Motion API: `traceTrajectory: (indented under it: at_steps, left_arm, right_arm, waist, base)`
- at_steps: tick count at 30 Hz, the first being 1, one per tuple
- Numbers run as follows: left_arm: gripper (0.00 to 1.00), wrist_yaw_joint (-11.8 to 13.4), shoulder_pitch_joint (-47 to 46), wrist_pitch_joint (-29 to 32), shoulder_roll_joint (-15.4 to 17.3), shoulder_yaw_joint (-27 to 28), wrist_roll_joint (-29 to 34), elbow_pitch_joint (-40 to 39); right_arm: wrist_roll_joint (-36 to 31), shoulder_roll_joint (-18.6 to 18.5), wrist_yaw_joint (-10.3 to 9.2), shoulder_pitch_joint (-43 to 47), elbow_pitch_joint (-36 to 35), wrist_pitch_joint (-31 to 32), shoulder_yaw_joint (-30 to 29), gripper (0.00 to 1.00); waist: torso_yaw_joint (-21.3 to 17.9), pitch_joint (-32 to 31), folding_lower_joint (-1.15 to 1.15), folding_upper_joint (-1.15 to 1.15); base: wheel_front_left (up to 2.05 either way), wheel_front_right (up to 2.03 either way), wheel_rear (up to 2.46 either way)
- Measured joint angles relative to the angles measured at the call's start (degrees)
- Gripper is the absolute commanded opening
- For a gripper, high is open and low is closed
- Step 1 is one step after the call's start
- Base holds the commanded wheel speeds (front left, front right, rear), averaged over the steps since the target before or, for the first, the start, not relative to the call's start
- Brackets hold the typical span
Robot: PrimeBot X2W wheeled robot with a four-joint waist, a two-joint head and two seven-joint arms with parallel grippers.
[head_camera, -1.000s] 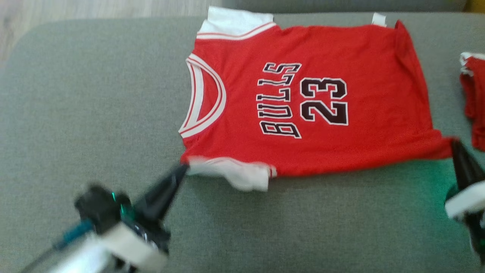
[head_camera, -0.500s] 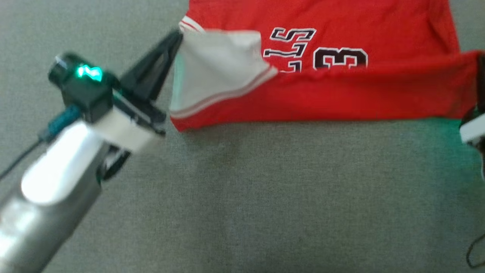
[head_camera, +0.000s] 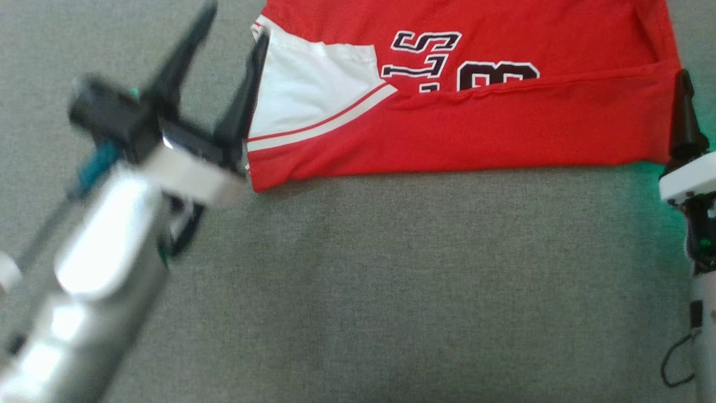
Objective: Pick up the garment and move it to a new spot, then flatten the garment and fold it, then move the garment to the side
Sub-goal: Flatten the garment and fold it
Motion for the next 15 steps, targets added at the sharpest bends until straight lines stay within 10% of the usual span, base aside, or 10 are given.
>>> traceTrajectory:
  at_steps: [7,15]
  left_arm:
    - [1.00,3.52,20.76,0.01,-7.54,6.46,-2.47,-1.52]
    - [1.00,4.88,23.82,0.01,-11.09,8.90,-0.55,5.33]
  right_arm:
    - [1.30,3.42,0.00,7.10,-0.20,-3.75,-2.56,1.00]
    - [3.11,6.84,0.00,10.67,-0.99,-4.01,-3.74,1.00]
  waist:
    - [0.55,-2.99,-0.01,0.00]
    - [0.10,-4.03,-0.01,0.00]
  base:
    - [0.00,0.00,0.00]
    - [0.00,0.00,0.00]
